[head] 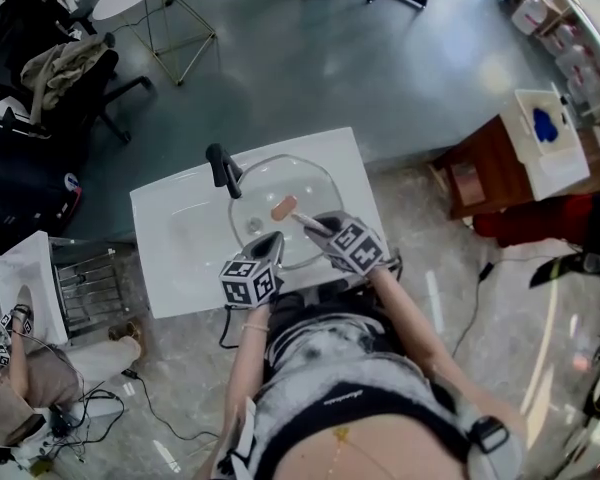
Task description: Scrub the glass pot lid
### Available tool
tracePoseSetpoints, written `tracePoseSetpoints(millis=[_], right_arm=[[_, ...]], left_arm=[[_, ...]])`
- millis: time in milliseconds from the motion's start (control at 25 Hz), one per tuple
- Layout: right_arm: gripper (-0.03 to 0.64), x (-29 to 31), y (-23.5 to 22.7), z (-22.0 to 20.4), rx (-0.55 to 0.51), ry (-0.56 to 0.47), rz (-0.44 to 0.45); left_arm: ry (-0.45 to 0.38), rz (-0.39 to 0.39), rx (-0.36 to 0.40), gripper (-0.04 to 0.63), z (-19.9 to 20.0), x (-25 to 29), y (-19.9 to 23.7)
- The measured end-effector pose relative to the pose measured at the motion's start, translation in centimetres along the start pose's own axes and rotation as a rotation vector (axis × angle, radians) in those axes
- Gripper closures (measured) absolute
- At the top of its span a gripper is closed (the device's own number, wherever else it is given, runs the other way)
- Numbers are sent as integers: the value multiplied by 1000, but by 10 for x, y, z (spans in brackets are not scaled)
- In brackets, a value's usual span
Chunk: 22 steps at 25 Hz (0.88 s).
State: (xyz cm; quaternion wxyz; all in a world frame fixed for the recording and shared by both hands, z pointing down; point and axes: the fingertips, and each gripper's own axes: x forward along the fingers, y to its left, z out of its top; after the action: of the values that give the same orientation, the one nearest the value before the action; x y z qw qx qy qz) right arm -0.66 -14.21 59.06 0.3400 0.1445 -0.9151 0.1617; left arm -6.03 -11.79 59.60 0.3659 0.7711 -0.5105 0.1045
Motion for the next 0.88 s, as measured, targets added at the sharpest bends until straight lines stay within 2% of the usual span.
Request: tracePoseSetpoints(millis=[200, 400, 560, 760, 880], right_arm=[[541, -19, -13, 21, -5, -141, -9], [541, -47, -12, 59, -11, -279, 27], [541, -63, -8, 82, -27, -344, 32], [541, -70, -7, 88, -67, -396, 11], [541, -74, 4, 93, -97, -445, 33]], left_arm=[[-66, 24, 11, 603, 19, 0, -15], [-200, 66, -7, 603, 47, -9, -28], [-289, 103, 19, 603, 66, -20, -38], [-355, 153, 38, 603, 78, -30, -45], [-384, 190, 59, 603, 85, -42, -49]])
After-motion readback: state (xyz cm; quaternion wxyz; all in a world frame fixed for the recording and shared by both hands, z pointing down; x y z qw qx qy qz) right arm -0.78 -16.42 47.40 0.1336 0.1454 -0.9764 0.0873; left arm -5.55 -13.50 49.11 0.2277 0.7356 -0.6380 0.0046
